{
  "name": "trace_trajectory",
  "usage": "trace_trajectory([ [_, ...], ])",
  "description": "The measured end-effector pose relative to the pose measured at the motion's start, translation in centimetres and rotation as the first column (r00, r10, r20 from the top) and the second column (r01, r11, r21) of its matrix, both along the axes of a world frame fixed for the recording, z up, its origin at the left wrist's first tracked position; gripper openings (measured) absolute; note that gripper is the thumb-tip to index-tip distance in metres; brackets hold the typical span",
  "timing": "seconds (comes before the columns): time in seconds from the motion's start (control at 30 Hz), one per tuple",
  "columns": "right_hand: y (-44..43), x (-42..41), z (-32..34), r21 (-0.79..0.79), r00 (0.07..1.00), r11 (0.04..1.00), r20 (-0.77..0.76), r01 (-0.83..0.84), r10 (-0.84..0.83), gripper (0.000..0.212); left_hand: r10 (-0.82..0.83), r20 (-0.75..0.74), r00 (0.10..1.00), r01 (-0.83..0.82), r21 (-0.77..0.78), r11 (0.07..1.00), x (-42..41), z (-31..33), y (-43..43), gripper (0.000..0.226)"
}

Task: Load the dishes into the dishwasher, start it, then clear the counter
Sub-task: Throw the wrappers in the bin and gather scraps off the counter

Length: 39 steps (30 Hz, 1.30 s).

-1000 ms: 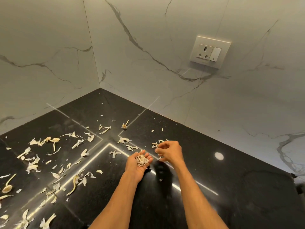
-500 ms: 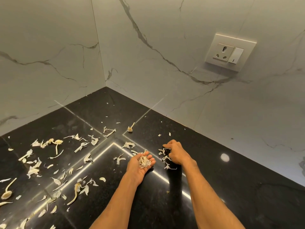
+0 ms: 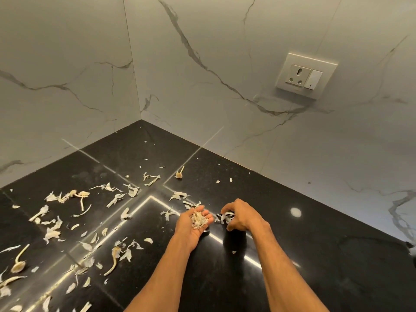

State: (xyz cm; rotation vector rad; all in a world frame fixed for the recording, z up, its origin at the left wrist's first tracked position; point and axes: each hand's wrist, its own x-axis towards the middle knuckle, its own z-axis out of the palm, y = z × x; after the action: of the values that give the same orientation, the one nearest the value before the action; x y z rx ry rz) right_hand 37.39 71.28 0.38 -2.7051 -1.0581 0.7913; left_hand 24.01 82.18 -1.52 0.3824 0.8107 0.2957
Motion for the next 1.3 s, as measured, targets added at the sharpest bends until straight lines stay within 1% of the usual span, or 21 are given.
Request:
trace_trajectory([
  [0.13,1.5,-3.0,-0.2,0.048,0.992,0.995,0.096,0.082,-0.086,0.025,-0.028,0.01,1.0,0.028,-0.009,1.0,-1.6,-0.3,0.8,0.026],
  [0.27,2.6,-6.1,-1.1,0.099,0.957,0.966,0.144,0.239,-0.251,0.019,-0.068,-0.017,0.998,0.069,0.021,0.997,-3.0,-1.3,1.7,0.03],
  [0.3,2.7,-6.5,-1.3,0.128,0.945,0.948,0.112,0.292,-0.307,0.017,-0.075,-0.024,0.997,0.076,0.027,0.997,-3.3,-1.5,1.8,0.031],
  [0.33,2.7,-6.9,-1.4,0.172,0.928,0.916,0.028,0.362,-0.372,0.014,-0.074,-0.034,0.997,0.075,0.034,0.997,-3.5,-1.7,1.9,0.031],
  [0.4,2.8,-7.4,-1.4,0.26,0.854,0.817,-0.239,0.515,-0.463,0.012,-0.045,-0.045,0.998,0.047,0.041,0.998,-3.6,-2.1,2.0,0.031],
  [0.43,2.9,-7.7,-1.1,0.296,0.809,0.765,-0.359,0.571,-0.465,0.011,-0.03,-0.044,0.999,0.032,0.04,0.999,-3.6,-2.1,2.1,0.03],
  [0.47,3.1,-8.1,-0.8,0.332,0.783,0.73,-0.439,0.597,-0.441,0.01,-0.02,-0.04,0.999,0.022,0.037,0.999,-3.5,-2.2,2.0,0.03],
  [0.5,3.5,-8.3,-0.4,0.364,0.784,0.719,-0.469,0.592,-0.408,0.011,-0.013,-0.032,0.999,0.014,0.032,0.999,-3.2,-2.1,1.9,0.03],
  [0.57,4.5,-8.6,0.2,0.4,0.832,0.749,-0.42,0.529,-0.363,0.013,-0.037,-0.009,0.999,0.037,0.023,0.999,-2.6,-1.8,1.5,0.032],
  [0.67,5.5,-8.4,1.8,0.379,0.907,0.838,-0.307,0.393,-0.287,0.012,-0.061,0.032,0.998,0.06,0.034,0.998,-1.5,-1.2,0.7,0.034],
  [0.73,5.4,-7.2,2.9,0.368,0.922,0.865,-0.31,0.34,-0.231,0.019,-0.036,0.032,0.999,0.034,0.042,0.999,-0.7,-0.8,0.7,0.033],
  [0.77,4.9,-6.4,3.2,0.379,0.91,0.855,-0.35,0.355,-0.223,0.022,-0.017,0.034,0.999,0.015,0.032,0.999,-0.3,-0.7,0.7,0.031],
  [0.83,3.8,-4.5,3.3,0.421,0.867,0.789,-0.421,0.448,-0.268,0.021,0.019,0.033,0.999,-0.019,-0.009,1.0,0.4,-0.7,1.0,0.027],
  [0.87,3.1,-3.5,3.1,0.442,0.855,0.75,-0.404,0.493,-0.324,0.022,0.028,0.03,0.999,-0.028,-0.019,0.999,0.6,-0.7,1.2,0.025],
  [0.9,2.3,-2.5,2.6,0.451,0.849,0.723,-0.35,0.523,-0.396,0.025,0.032,0.033,0.999,-0.032,-0.019,0.999,0.8,-0.7,1.3,0.024],
  [0.97,0.6,-0.9,1.0,0.425,0.819,0.705,-0.212,0.568,-0.532,0.03,0.029,0.032,0.999,-0.028,-0.014,1.0,1.0,-0.8,1.6,0.024],
  [1.0,-0.1,-0.3,0.3,0.389,0.81,0.72,-0.151,0.575,-0.566,0.032,0.029,0.03,0.999,-0.028,-0.019,0.999,1.1,-0.9,1.7,0.024],
  [1.07,-0.9,0.4,-1.2,0.294,0.838,0.792,-0.062,0.535,-0.543,0.032,0.041,0.045,0.998,-0.04,-0.031,0.999,1.2,-1.0,2.1,0.024],
  [1.17,-0.4,0.8,-1.7,0.218,0.895,0.869,-0.072,0.445,-0.44,0.034,0.055,0.039,0.998,-0.054,-0.02,0.998,1.6,-1.0,2.7,0.026],
  [1.23,0.4,0.9,-1.6,0.187,0.92,0.901,-0.074,0.391,-0.385,0.042,0.055,0.032,0.998,-0.055,-0.003,0.998,1.7,-0.8,2.9,0.025],
  [1.3,0.9,0.7,-1.8,0.188,0.935,0.918,-0.012,0.35,-0.354,0.038,0.058,0.018,0.998,-0.059,0.018,0.998,1.7,-0.8,3.3,0.026],
])
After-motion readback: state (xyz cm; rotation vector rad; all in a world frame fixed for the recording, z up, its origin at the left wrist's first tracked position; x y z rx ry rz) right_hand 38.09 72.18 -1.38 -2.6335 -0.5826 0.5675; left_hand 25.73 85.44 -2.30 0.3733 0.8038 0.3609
